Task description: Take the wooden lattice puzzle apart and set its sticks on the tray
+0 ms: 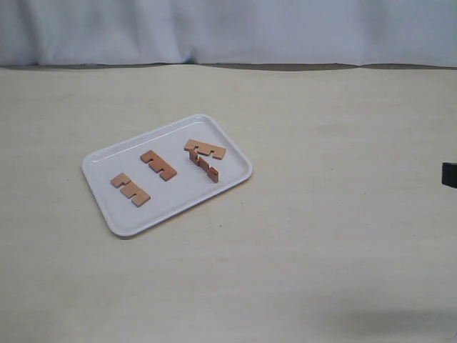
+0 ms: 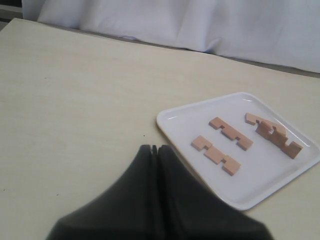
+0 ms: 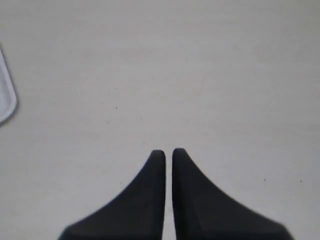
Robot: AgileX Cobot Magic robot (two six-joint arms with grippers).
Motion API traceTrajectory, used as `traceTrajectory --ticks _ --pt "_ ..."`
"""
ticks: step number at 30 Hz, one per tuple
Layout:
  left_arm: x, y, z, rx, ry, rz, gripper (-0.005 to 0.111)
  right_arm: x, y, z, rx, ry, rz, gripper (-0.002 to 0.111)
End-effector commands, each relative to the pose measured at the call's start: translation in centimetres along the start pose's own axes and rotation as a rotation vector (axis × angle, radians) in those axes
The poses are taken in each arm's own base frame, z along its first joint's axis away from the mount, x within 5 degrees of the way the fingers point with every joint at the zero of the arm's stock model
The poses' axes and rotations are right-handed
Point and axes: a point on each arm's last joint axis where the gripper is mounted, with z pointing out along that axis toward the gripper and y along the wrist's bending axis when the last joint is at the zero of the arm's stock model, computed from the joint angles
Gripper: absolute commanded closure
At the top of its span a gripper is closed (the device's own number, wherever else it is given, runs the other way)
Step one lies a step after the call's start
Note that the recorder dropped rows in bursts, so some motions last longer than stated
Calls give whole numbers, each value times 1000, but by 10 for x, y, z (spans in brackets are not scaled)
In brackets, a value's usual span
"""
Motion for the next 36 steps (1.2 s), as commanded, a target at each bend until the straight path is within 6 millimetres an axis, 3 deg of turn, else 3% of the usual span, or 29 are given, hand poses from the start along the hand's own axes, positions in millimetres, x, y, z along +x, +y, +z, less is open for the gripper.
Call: traceTrajectory --ticks 1,10,19,26,36 --pt "1 0 1 7 2 -3 107 1 -1 -26 -18 -173 22 104" --pt "1 0 1 7 2 -3 107 35 -4 -69 -37 -455 31 104" --pt "1 0 1 7 2 -3 107 48 -8 -106 -43 -682 43 104" --pt "1 0 1 7 2 -3 107 56 -9 -123 -43 -793 46 104" --pt "1 0 1 7 2 -3 107 53 -11 -131 -24 -798 30 104"
